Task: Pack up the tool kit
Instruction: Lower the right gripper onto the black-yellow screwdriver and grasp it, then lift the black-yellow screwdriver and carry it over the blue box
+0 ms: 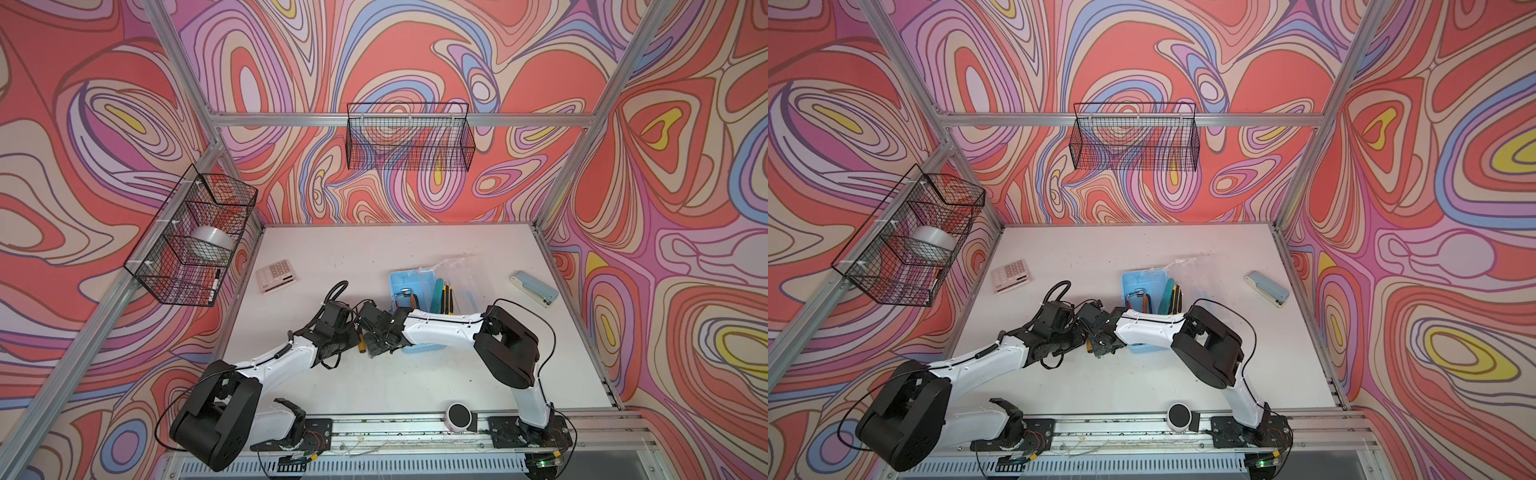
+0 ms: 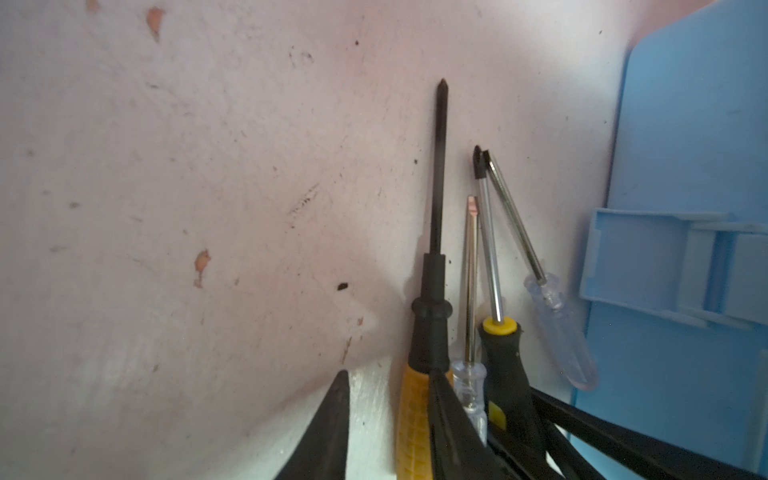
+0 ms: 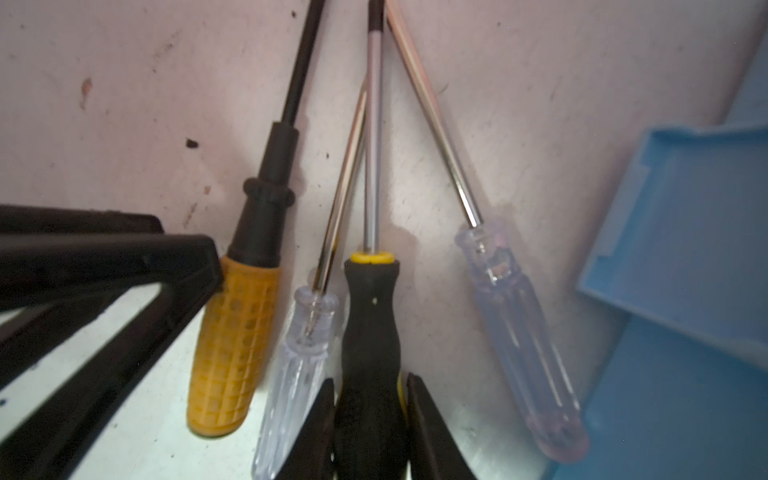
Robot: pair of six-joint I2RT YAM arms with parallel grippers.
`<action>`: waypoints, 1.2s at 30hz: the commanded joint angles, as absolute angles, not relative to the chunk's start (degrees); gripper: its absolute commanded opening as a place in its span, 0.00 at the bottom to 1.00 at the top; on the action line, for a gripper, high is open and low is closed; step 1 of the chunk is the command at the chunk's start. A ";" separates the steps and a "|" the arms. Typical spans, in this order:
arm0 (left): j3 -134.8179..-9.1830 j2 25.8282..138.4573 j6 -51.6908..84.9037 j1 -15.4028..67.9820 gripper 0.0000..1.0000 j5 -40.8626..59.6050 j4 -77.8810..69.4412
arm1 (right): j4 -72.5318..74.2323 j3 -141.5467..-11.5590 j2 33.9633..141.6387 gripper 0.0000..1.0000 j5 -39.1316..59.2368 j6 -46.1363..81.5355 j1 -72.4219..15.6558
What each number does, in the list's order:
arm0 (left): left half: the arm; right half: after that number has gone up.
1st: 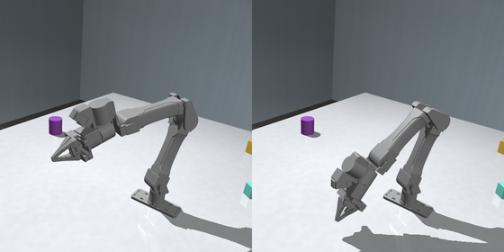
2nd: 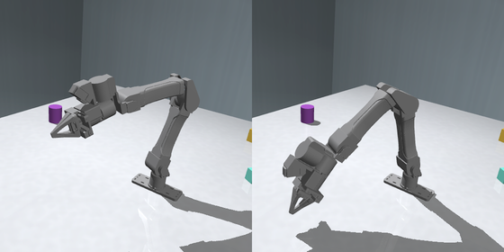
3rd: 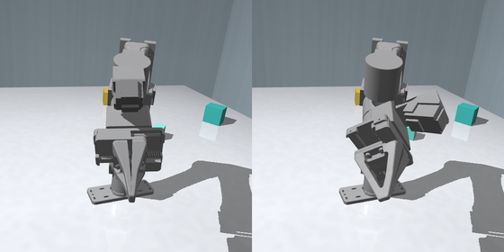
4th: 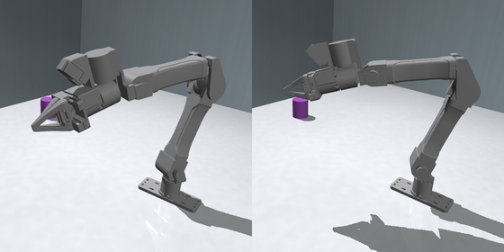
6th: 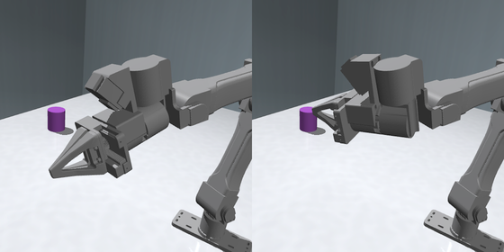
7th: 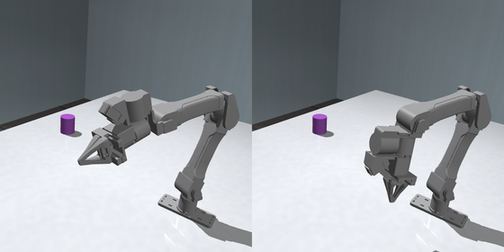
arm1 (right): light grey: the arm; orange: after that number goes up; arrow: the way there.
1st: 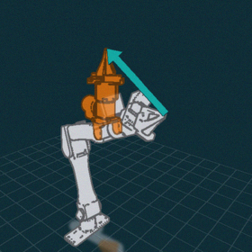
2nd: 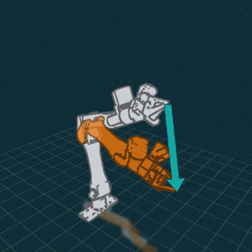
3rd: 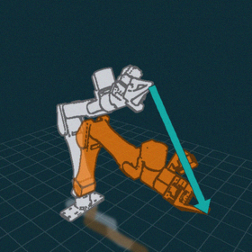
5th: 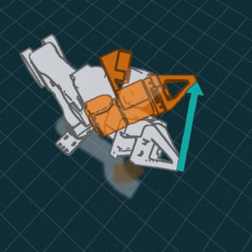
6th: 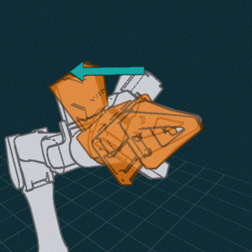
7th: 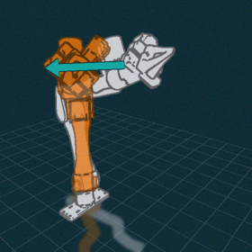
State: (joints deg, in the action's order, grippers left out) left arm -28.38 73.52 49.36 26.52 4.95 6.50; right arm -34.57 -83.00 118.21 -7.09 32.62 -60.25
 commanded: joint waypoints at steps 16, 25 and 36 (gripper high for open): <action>-31.98 73.66 48.57 26.39 0.33 5.03 6.50 | -34.44 -78.43 102.79 0.00 -7.56 31.19 -58.26; -32.45 74.10 47.88 26.39 0.33 5.09 6.44 | -39.08 -76.17 92.55 0.00 -11.47 29.85 -54.45; -32.79 73.92 47.81 26.44 0.32 5.45 5.98 | -49.13 -73.44 81.50 0.00 -19.67 24.12 -44.53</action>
